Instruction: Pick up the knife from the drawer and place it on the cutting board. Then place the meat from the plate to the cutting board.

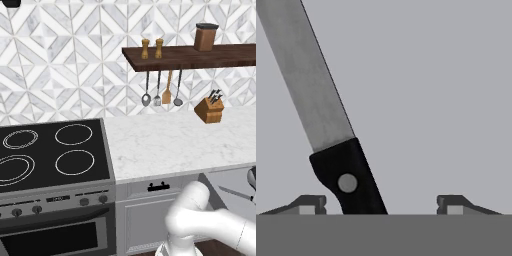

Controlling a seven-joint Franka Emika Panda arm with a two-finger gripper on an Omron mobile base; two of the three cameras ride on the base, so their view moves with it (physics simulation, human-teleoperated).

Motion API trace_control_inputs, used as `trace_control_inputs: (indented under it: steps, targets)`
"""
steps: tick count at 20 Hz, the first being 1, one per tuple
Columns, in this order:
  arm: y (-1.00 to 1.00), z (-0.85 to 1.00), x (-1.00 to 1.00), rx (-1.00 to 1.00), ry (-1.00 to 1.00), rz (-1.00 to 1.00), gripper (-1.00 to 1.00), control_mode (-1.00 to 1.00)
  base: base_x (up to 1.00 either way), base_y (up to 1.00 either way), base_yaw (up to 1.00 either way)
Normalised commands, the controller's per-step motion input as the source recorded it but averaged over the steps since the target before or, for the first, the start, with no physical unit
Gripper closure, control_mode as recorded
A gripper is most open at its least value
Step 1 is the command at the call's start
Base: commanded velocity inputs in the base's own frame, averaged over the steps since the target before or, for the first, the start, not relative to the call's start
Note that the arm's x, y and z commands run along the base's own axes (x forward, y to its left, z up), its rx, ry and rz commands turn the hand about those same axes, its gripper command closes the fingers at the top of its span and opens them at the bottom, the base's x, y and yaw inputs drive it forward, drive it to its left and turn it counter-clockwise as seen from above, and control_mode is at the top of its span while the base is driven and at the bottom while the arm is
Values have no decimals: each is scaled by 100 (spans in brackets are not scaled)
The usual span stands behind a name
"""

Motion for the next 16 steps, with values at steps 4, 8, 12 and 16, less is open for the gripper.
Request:
trace_control_inputs:
  steps: [4, 8, 12, 16]
  targets:
    - [0, -1, -7, 0, 0, 0, 100, -100, 0, 0, 0]
    - [0, 0, -6, 0, 0, 0, 100, -100, 0, 0, 0]
    - [0, 0, -6, 0, 0, 0, 100, -100, 0, 0, 0]
    - [0, 1, -6, 0, -1, -4, 100, -100, 0, 0, 0]
